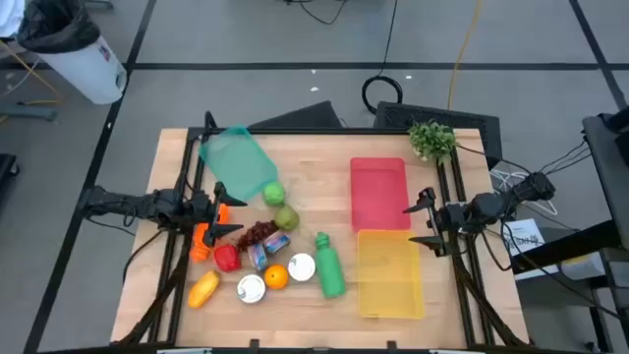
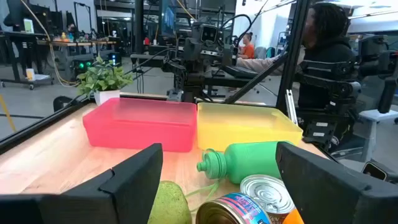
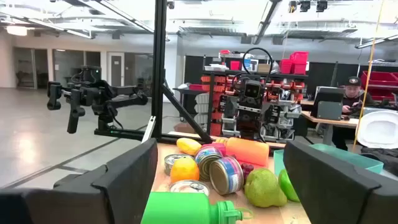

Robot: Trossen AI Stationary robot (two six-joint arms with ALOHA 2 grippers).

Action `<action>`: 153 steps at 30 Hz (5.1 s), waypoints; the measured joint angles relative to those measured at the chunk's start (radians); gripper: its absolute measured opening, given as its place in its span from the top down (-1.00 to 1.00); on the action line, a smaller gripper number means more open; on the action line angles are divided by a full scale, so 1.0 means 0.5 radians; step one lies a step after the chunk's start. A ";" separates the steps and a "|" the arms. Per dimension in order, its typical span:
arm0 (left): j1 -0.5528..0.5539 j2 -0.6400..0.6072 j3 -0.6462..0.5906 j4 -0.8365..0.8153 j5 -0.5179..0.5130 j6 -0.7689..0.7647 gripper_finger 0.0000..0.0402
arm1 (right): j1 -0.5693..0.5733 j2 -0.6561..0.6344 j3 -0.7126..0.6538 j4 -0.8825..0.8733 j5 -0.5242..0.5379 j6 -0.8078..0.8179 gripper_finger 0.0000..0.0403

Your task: Pick & Place Food Item

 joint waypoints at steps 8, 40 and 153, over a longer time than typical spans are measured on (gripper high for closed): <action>-0.001 0.000 0.000 -0.001 0.000 0.001 -0.61 | 0.000 0.001 0.001 0.000 0.000 0.001 -0.64; 0.000 0.000 0.000 0.000 0.000 0.000 -0.61 | 0.000 0.000 0.000 -0.001 0.001 0.000 -0.64; -0.432 2.276 1.545 -0.906 -0.276 -0.796 -0.61 | 0.001 0.000 0.001 0.000 0.001 0.001 -0.64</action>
